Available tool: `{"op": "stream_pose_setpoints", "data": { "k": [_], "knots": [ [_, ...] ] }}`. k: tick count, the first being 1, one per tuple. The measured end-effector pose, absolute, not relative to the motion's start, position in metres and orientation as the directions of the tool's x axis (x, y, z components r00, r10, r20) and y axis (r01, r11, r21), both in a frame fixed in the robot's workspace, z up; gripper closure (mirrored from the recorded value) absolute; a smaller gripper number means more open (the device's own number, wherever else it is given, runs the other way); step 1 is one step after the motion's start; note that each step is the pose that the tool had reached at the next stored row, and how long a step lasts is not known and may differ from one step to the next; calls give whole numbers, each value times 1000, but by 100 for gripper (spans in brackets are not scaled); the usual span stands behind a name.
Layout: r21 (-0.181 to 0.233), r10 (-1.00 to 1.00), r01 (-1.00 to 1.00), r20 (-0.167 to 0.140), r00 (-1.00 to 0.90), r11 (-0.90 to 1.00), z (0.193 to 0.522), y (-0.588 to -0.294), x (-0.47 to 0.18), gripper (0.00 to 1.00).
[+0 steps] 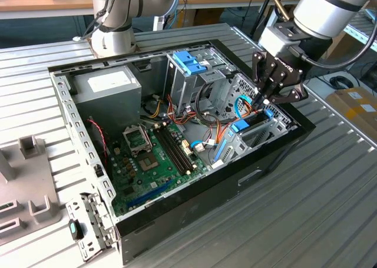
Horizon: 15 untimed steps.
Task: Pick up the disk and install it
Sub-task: 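Insert the second disk wire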
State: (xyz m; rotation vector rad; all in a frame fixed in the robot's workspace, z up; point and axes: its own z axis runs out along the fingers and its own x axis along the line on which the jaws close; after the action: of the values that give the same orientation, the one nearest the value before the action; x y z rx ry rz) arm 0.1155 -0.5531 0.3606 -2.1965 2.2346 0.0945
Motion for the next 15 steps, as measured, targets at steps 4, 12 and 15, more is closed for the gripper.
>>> {"op": "stream_pose_setpoints", "data": {
  "k": [4, 12, 15],
  "knots": [
    [38, -999, -999, -47, -18, 16, 360, -553, 116, 84],
    [38, -999, -999, -47, -15, 13, 360, -559, 115, 84],
    [38, -999, -999, -48, -15, 13, 359, -560, 113, 84]
  ]
}}
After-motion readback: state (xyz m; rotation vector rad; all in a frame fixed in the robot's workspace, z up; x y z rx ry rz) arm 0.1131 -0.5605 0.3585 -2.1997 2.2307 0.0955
